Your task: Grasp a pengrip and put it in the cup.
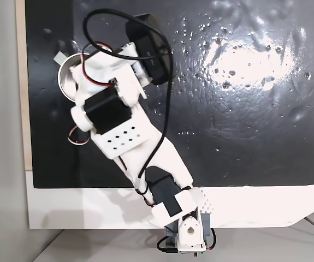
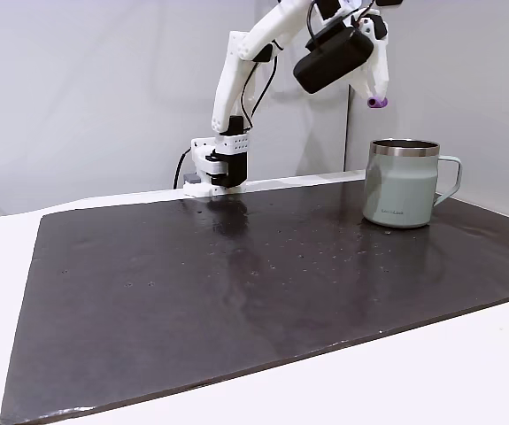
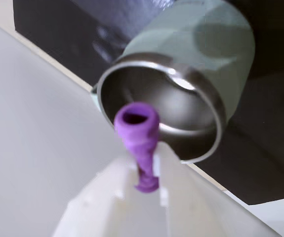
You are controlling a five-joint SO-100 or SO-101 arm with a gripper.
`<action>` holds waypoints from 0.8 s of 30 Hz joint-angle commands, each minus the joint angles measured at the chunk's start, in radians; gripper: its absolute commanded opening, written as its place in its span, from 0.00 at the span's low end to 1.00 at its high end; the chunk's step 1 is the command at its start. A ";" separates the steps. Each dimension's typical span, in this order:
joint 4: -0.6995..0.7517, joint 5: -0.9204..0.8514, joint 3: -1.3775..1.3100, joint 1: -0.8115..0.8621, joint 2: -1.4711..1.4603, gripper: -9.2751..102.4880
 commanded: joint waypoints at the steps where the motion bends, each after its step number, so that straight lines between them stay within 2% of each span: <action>1: -0.018 -0.017 -0.103 -0.044 -0.023 0.08; 10: -0.026 -0.026 -0.160 -0.087 -0.084 0.10; 15: -0.009 -0.031 -0.160 -0.087 -0.084 0.30; 17: -0.003 -0.035 -0.160 -0.091 -0.083 0.35; 24: 0.000 -0.037 -0.153 -0.086 -0.066 0.38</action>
